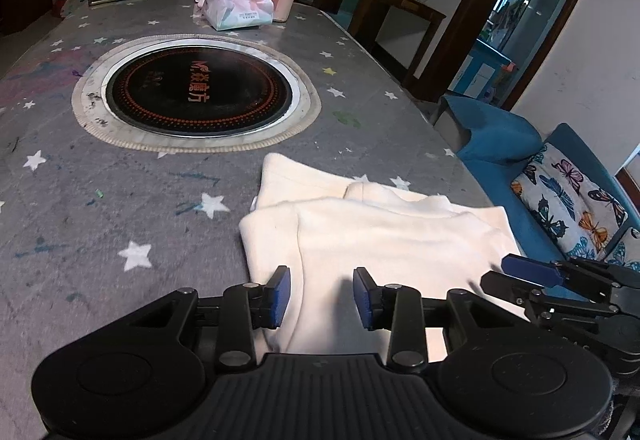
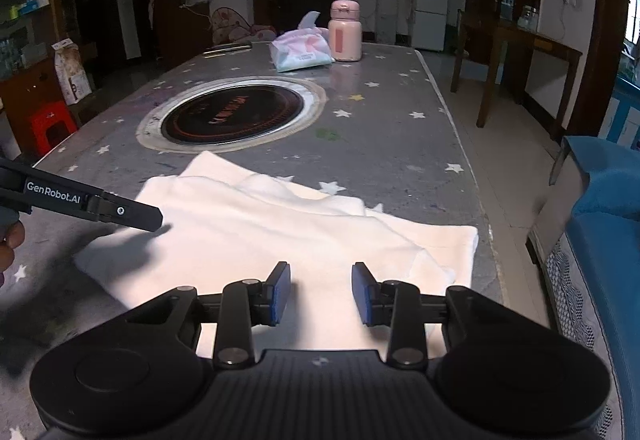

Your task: Fold clothes

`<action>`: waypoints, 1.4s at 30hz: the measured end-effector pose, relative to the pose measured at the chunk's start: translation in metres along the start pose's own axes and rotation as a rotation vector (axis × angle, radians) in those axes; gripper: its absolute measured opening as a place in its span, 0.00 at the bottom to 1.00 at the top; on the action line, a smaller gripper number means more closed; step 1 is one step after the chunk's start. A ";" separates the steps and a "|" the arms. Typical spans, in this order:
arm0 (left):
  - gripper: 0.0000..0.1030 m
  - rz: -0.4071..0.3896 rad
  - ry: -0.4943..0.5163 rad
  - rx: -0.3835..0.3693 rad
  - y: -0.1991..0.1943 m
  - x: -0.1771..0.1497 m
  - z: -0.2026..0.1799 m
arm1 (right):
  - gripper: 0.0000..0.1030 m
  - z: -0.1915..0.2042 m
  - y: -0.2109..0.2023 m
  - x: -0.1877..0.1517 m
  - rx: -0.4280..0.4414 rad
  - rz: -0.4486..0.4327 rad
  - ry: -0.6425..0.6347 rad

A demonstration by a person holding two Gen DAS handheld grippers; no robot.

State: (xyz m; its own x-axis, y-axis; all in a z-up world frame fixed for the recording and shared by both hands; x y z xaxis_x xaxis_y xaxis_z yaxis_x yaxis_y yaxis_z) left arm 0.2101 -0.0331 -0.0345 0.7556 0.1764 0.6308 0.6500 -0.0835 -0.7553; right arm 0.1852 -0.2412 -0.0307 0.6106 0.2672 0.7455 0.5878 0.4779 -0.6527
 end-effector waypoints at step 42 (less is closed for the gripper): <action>0.51 -0.029 0.121 0.065 -0.015 -0.037 -0.005 | 0.43 0.022 -0.026 -0.042 -0.051 -0.022 0.000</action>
Point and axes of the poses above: each gripper's, at about its wrist camera, not at the fingertips, and y roughly the way its jaws point, z to its left, x to its top, the point moved 10 cm from there along y, roughly the way its jaws point, and after that the axes turned 10 degrees about x, right-handed, at the moved point
